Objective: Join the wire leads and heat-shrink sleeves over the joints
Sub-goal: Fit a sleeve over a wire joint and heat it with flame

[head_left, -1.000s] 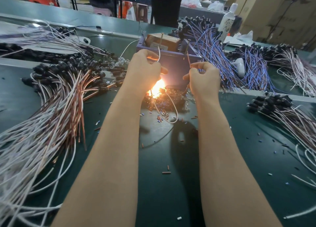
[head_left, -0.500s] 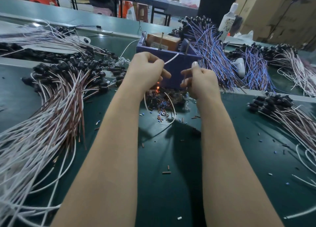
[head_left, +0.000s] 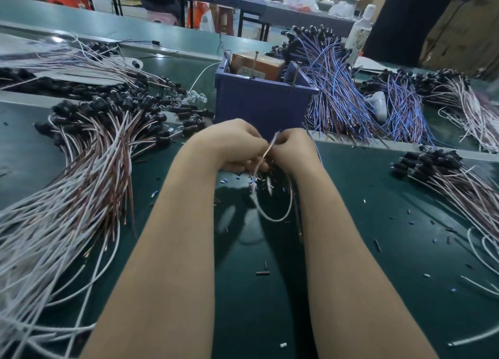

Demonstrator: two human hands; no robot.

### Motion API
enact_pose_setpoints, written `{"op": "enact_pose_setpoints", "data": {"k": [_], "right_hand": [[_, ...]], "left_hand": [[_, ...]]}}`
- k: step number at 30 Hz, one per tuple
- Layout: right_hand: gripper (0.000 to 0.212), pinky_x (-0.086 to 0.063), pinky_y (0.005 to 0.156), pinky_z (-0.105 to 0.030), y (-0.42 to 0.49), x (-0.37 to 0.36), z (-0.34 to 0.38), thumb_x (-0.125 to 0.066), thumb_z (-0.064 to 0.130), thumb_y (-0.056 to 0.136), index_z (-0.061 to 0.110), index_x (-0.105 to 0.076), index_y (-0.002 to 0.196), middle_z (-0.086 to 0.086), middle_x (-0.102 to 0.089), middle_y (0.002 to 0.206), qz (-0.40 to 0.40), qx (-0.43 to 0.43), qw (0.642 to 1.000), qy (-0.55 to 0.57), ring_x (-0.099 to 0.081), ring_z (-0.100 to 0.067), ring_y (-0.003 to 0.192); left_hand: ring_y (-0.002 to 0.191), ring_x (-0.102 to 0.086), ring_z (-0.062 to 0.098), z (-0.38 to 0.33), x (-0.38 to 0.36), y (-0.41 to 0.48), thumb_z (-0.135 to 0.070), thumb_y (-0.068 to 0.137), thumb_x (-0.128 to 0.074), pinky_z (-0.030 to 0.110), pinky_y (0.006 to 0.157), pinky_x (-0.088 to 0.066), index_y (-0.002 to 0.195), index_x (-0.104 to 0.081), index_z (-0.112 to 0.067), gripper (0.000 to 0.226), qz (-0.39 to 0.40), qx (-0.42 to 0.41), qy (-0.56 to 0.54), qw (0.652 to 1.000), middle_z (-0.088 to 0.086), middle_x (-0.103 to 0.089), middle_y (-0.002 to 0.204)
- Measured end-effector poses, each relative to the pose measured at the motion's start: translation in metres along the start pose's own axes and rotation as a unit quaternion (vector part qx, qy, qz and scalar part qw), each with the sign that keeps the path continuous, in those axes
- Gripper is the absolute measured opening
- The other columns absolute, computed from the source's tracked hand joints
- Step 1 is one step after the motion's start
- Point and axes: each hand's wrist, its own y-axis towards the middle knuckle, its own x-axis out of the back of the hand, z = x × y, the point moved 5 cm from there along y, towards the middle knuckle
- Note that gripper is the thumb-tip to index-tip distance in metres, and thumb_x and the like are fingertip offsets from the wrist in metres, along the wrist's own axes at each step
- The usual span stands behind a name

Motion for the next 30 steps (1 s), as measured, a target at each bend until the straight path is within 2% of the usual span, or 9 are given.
{"op": "enact_pose_setpoints", "data": {"k": [3,4,6,8,15,19,22,27,30], "right_hand": [[0.005,-0.049,0.068,-0.034,0.002,0.015,0.001,-0.062,0.013,0.087,0.013,-0.061,0.082,-0.007,-0.064,0.078,-0.033,0.011,0.986,0.161,-0.061,-0.021,0.074],[0.009,-0.051,0.063,-0.030,0.003,0.017,0.002,-0.063,0.012,0.088,0.013,-0.060,0.079,-0.003,-0.062,0.073,-0.033,0.022,0.980,0.195,-0.061,-0.015,0.066],[0.017,-0.044,0.048,-0.019,0.002,0.020,0.007,-0.063,0.011,0.088,0.017,-0.057,0.073,0.002,-0.058,0.064,-0.022,0.050,0.973,0.223,-0.052,-0.001,0.045],[0.018,-0.038,0.044,-0.016,0.001,0.018,0.011,-0.063,0.012,0.089,0.019,-0.057,0.074,0.002,-0.058,0.065,0.002,0.067,0.969,0.238,-0.048,0.000,0.041],[0.008,-0.039,0.048,-0.017,-0.002,0.010,0.018,-0.062,0.016,0.091,0.013,-0.063,0.083,-0.006,-0.067,0.078,0.088,0.068,0.952,0.286,-0.050,-0.009,0.052],[0.012,-0.043,0.050,-0.017,-0.001,0.026,0.016,-0.055,0.010,0.093,0.015,-0.064,0.087,-0.002,-0.064,0.078,-0.009,0.070,0.959,0.276,-0.052,-0.007,0.052],[0.014,-0.051,0.059,-0.018,-0.003,0.039,0.024,-0.053,0.010,0.095,0.019,-0.063,0.098,0.001,-0.064,0.084,-0.050,0.118,0.933,0.338,-0.057,-0.006,0.064],[0.017,-0.053,0.089,-0.037,-0.005,0.036,0.036,-0.060,0.006,0.090,0.012,-0.067,0.105,-0.008,-0.068,0.092,-0.063,0.169,0.957,0.228,-0.065,-0.020,0.087],[0.014,-0.053,0.089,-0.036,-0.006,0.037,0.033,-0.063,0.006,0.088,0.009,-0.068,0.101,-0.006,-0.069,0.088,-0.080,0.165,0.956,0.227,-0.065,-0.015,0.085]], "left_hand": [[0.054,-0.054,0.008,0.002,0.002,0.001,-0.019,0.088,-0.054,0.017,0.053,-0.044,0.085,-0.063,-0.014,0.011,-0.027,-0.005,0.031,0.999,-0.002,-0.066,0.071],[0.059,-0.057,0.011,0.001,0.005,0.003,-0.022,0.089,-0.056,0.020,0.056,-0.046,0.088,-0.064,-0.014,0.012,-0.052,-0.016,0.033,0.998,0.000,-0.067,0.075],[0.078,-0.063,0.020,-0.002,0.012,0.005,-0.024,0.092,-0.054,0.031,0.075,-0.055,0.102,-0.064,-0.012,0.018,-0.117,-0.043,0.016,0.992,0.006,-0.069,0.093],[0.088,-0.062,0.024,-0.007,0.018,0.004,-0.022,0.096,-0.050,0.039,0.089,-0.053,0.111,-0.061,-0.012,0.022,-0.168,-0.076,-0.032,0.982,0.010,-0.067,0.108],[0.069,-0.057,0.009,-0.015,0.021,0.000,-0.017,0.095,-0.054,0.020,0.063,-0.043,0.109,-0.065,-0.014,0.019,-0.190,-0.137,-0.109,0.966,0.002,-0.064,0.088],[0.064,-0.051,0.009,-0.013,0.023,0.000,-0.014,0.094,-0.054,0.024,0.069,-0.043,0.103,-0.065,-0.008,0.015,-0.209,-0.127,-0.090,0.966,0.007,-0.068,0.089],[0.064,-0.054,0.008,-0.011,0.021,0.001,-0.014,0.093,-0.054,0.024,0.075,-0.044,0.098,-0.065,-0.010,0.012,-0.202,-0.123,-0.052,0.970,0.007,-0.072,0.088],[0.091,-0.065,0.021,-0.014,0.020,-0.002,-0.016,0.091,-0.057,0.033,0.088,-0.050,0.094,-0.068,-0.012,0.012,-0.193,-0.133,-0.038,0.971,0.006,-0.072,0.089],[0.079,-0.064,0.009,-0.017,0.021,-0.004,-0.019,0.092,-0.058,0.019,0.075,-0.050,0.098,-0.069,-0.012,0.014,-0.188,-0.168,-0.065,0.965,0.002,-0.071,0.084]]}}
